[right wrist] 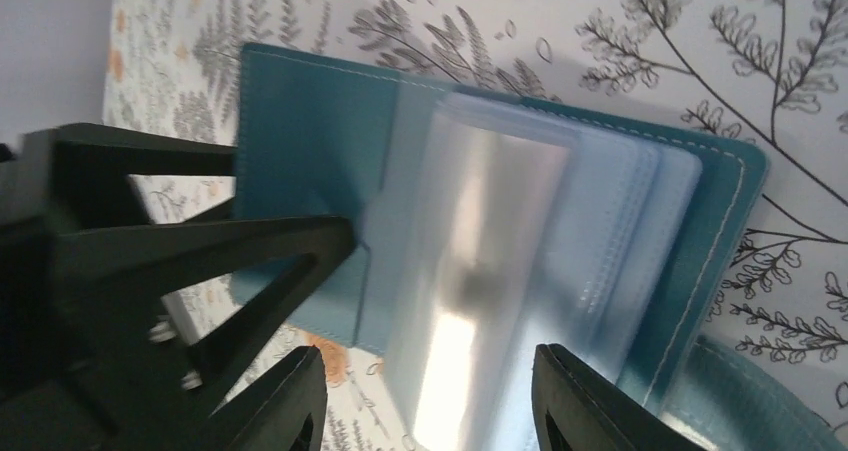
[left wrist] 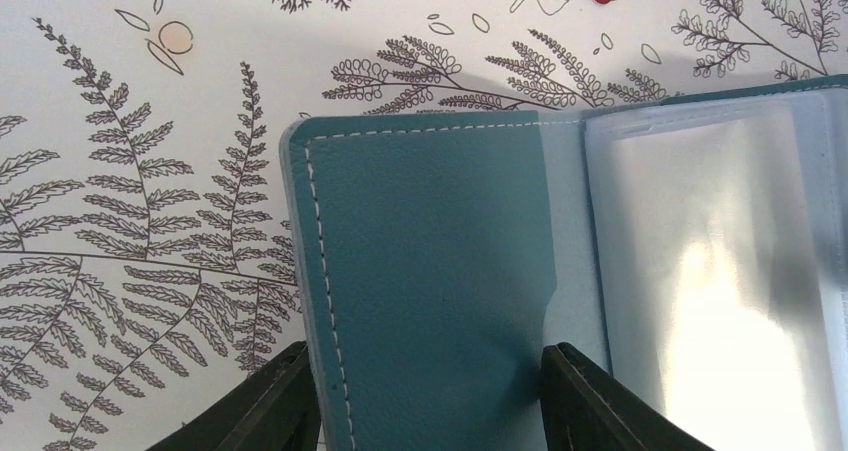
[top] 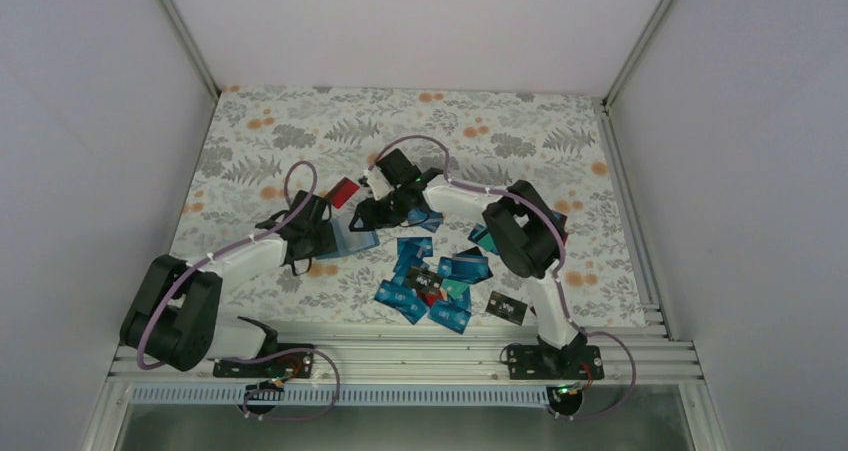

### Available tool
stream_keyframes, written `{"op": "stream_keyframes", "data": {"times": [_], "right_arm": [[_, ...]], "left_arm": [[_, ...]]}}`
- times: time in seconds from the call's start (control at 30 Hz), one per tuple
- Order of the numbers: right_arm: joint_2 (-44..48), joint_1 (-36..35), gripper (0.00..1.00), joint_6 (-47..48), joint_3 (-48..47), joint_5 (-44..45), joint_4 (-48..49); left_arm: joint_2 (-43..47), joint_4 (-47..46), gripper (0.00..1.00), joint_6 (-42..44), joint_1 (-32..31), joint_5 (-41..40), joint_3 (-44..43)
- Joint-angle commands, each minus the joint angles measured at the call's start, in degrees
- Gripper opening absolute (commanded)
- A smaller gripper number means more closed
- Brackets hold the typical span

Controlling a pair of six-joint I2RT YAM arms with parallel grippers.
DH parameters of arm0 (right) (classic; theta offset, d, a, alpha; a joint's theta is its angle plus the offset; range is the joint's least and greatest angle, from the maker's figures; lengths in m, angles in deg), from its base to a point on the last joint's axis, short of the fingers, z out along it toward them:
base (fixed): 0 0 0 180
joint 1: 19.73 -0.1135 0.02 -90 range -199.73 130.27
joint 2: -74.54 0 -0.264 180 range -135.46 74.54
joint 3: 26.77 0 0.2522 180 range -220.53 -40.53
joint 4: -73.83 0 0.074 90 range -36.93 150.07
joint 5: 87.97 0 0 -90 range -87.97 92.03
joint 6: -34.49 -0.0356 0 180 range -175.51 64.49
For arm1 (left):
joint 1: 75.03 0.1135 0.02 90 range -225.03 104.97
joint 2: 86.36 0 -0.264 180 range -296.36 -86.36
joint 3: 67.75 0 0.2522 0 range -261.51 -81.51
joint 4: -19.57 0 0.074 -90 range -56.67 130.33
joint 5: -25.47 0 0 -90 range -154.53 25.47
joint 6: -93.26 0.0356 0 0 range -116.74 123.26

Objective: Put the credit cards into the card holder

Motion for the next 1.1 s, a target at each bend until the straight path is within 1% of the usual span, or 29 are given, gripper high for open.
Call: {"op": "stream_keyframes", "data": {"times": [0.0,0.3,0.47,0.63,0.7,0.87,1.07], "right_arm": [[-2.18,-0.62,0.52,-1.59,-2.35,-0.8,1.32],[-4.7,-1.06,0.5,-2.98,-2.59,-3.26,2.88],[-4.49,-1.36,0.5,-3.29,-2.93,-5.21,3.62],[-4.68,-1.36,0.49,-3.71,-3.34,-6.85,4.0],[-4.6,-1.4,0.49,-3.96,-3.33,-6.33,3.8],[-3.94,-1.37,0.5,-4.16,-2.81,-1.75,2.18],[-4.28,-1.37,0.5,-5.15,-2.14,0.36,2.17]], "left_arm": [[1.01,-0.1,0.54,0.85,-0.23,0.12,0.3],[0.71,-0.96,0.53,0.71,-0.37,1.16,0.38],[0.66,-1.54,0.51,0.42,-0.58,1.72,0.77],[0.65,-1.88,0.51,0.16,-0.76,2.08,0.79],[0.72,-1.83,0.5,0.16,-0.81,2.13,0.86],[1.25,-1.45,0.5,0.16,-0.85,1.76,1.08],[1.52,-1.82,0.5,0.07,-0.85,1.75,1.74]]}}
